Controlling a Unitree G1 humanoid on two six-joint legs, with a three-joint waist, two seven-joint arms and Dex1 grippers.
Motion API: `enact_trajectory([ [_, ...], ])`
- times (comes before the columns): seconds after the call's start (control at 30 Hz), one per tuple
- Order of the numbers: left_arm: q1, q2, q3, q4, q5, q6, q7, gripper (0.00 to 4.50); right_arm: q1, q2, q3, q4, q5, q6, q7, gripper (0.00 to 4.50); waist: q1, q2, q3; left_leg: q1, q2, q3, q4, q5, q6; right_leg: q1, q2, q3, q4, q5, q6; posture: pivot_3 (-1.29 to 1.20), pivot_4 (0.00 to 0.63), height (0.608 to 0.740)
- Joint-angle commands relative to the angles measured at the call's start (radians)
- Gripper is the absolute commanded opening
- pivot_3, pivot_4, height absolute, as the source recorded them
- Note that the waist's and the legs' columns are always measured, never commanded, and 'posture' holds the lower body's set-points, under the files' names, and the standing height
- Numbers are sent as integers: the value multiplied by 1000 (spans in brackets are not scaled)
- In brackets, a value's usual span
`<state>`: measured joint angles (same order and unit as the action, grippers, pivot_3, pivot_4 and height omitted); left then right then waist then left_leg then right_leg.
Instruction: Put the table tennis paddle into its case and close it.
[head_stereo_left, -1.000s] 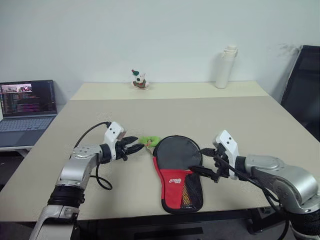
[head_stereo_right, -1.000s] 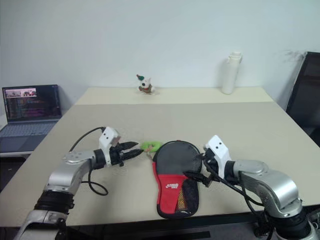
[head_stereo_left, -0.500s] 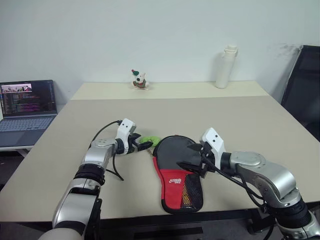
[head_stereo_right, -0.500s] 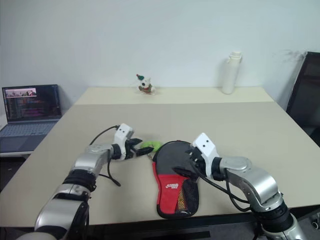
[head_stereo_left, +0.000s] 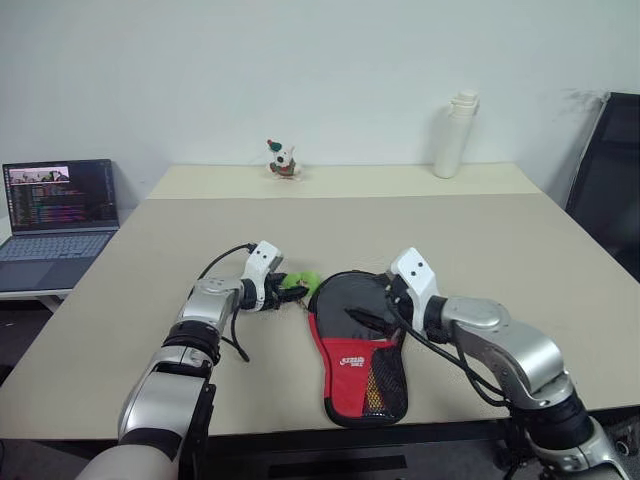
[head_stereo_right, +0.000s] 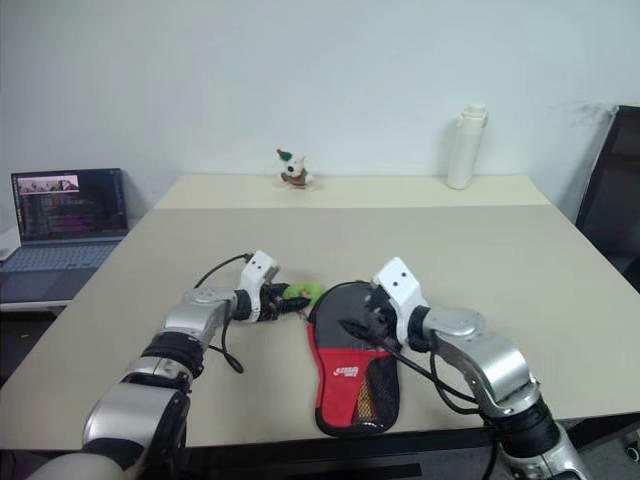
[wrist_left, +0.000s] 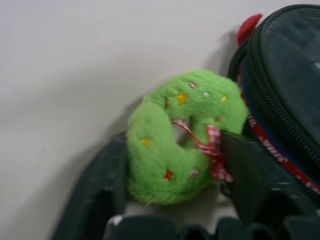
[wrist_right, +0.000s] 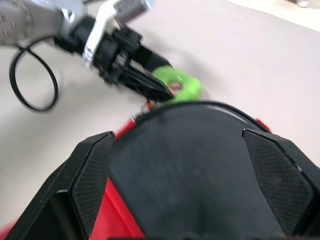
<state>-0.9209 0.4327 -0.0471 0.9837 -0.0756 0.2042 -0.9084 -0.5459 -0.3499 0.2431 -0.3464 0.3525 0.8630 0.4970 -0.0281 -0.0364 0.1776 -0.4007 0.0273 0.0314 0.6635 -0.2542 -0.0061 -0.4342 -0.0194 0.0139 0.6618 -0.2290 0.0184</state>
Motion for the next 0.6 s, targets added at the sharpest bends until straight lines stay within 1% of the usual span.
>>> enact_trajectory([
  [0.03, 23, -7, 4, -3, 4, 8, -9, 1454, -29, 50, 27, 23, -14, -31, -9, 4500, 0, 0, 0, 0, 0, 0, 0, 0, 0, 0, 0, 0, 0, 0, 0, 0, 150, 740],
  [0.13, 35, -10, 11, -16, 3, 16, -7, 423, -14, 96, 72, 105, -42, -45, -5, 4500, -1, -3, -3, 0, 0, 0, 0, 0, 0, 0, 0, 0, 1, 0, 0, 0, 150, 740],
  [0.2, 42, -9, 14, -26, 2, 21, -8, 18, 3, 106, 106, 164, -71, -56, -5, 4500, -1, -4, -3, 1, 0, 0, 1, 0, 0, 1, 0, 0, 1, 0, 0, 0, 150, 740],
  [0.33, 59, -5, 26, -61, -7, 41, 2, 12, 29, 120, 138, 248, -125, -68, -29, 4500, -1, -4, -4, 1, 1, 0, 1, 0, 0, 1, 0, 0, 1, 0, 0, 0, 150, 740],
  [0.47, 60, 5, 45, -90, -8, 44, 39, 12, 54, 121, 142, 278, -160, -81, -38, 4500, -2, -5, -5, 2, 1, 0, 1, 0, 0, 2, 0, 0, 2, 0, 0, 0, 150, 740],
  [0.5, 52, 8, 48, -83, -4, 33, 55, 12, 60, 121, 140, 278, -163, -80, -38, 4500, -2, -5, -5, 3, 1, 0, 1, 0, 0, 3, 0, 0, 2, 0, 0, 0, 150, 740],
  [0.6, -29, 14, 55, 24, 28, -39, 167, 11, 75, 128, 137, 278, -168, -82, -37, 4500, -1, -6, -6, 5, 1, -1, 1, 0, 0, 5, 0, 0, 1, -1, 1, 0, 150, 740],
])
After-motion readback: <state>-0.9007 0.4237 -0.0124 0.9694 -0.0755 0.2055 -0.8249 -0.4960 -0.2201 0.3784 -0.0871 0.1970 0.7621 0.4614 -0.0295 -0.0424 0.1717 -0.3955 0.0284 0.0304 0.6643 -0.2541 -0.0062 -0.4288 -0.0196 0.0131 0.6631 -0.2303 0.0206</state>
